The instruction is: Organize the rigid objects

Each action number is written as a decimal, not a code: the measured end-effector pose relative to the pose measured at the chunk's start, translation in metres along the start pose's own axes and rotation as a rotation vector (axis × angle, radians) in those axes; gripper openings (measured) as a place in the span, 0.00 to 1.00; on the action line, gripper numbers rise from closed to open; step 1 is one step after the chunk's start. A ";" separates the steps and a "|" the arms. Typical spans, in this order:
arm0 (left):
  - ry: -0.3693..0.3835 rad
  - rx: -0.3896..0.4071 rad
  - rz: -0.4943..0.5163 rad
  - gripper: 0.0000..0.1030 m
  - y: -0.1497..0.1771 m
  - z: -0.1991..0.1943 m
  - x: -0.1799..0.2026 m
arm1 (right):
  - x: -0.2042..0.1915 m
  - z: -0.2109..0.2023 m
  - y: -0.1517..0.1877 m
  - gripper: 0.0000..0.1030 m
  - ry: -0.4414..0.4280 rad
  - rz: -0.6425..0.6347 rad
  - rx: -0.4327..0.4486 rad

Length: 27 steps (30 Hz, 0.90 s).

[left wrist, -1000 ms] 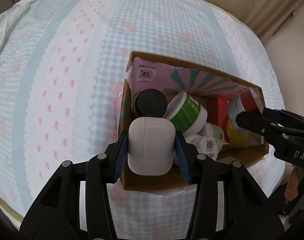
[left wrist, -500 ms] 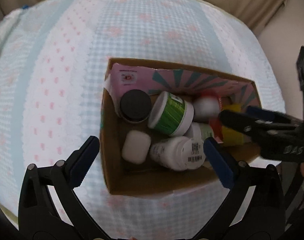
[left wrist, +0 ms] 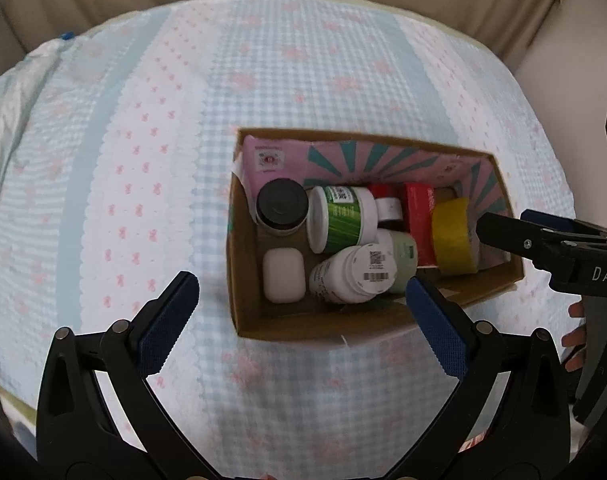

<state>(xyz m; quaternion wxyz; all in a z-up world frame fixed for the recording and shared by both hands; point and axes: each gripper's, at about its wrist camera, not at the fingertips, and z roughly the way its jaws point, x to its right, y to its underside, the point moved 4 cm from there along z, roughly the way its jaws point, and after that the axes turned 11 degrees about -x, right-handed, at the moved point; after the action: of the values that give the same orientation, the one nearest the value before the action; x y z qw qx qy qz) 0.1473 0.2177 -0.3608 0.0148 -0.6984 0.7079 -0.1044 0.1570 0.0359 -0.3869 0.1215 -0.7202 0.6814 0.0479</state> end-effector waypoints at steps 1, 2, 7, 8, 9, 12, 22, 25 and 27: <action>-0.008 0.013 -0.007 1.00 0.001 -0.008 0.002 | -0.002 -0.004 0.000 1.00 -0.005 -0.001 0.004; -0.013 0.021 -0.011 1.00 0.001 -0.014 0.004 | -0.003 -0.011 0.001 1.00 -0.010 -0.005 0.010; -0.058 0.077 -0.024 1.00 -0.002 -0.065 0.023 | -0.006 -0.056 0.008 1.00 -0.014 -0.029 0.036; -0.063 0.090 -0.026 1.00 -0.003 -0.077 0.027 | -0.007 -0.066 0.010 1.00 -0.016 -0.034 0.045; -0.062 0.114 -0.027 1.00 -0.004 -0.095 0.032 | -0.008 -0.082 0.013 0.99 -0.013 -0.044 0.061; -0.071 0.192 -0.026 1.00 -0.008 -0.149 0.048 | -0.010 -0.136 0.019 1.00 0.020 -0.069 0.121; -0.095 0.566 0.014 1.00 -0.001 -0.323 0.101 | -0.013 -0.318 0.048 1.00 0.142 -0.078 0.462; -0.108 0.645 0.035 1.00 0.009 -0.347 0.111 | -0.012 -0.347 0.060 1.00 0.183 -0.070 0.543; -0.134 0.679 0.046 1.00 0.014 -0.354 0.117 | -0.011 -0.357 0.068 1.00 0.204 -0.064 0.580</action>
<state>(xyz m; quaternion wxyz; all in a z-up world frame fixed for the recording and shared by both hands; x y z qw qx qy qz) 0.0717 0.1468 -0.0025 0.2953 -0.6428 0.6457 -0.2876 0.0541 -0.0423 -0.0465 0.2541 -0.6776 0.6525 -0.2249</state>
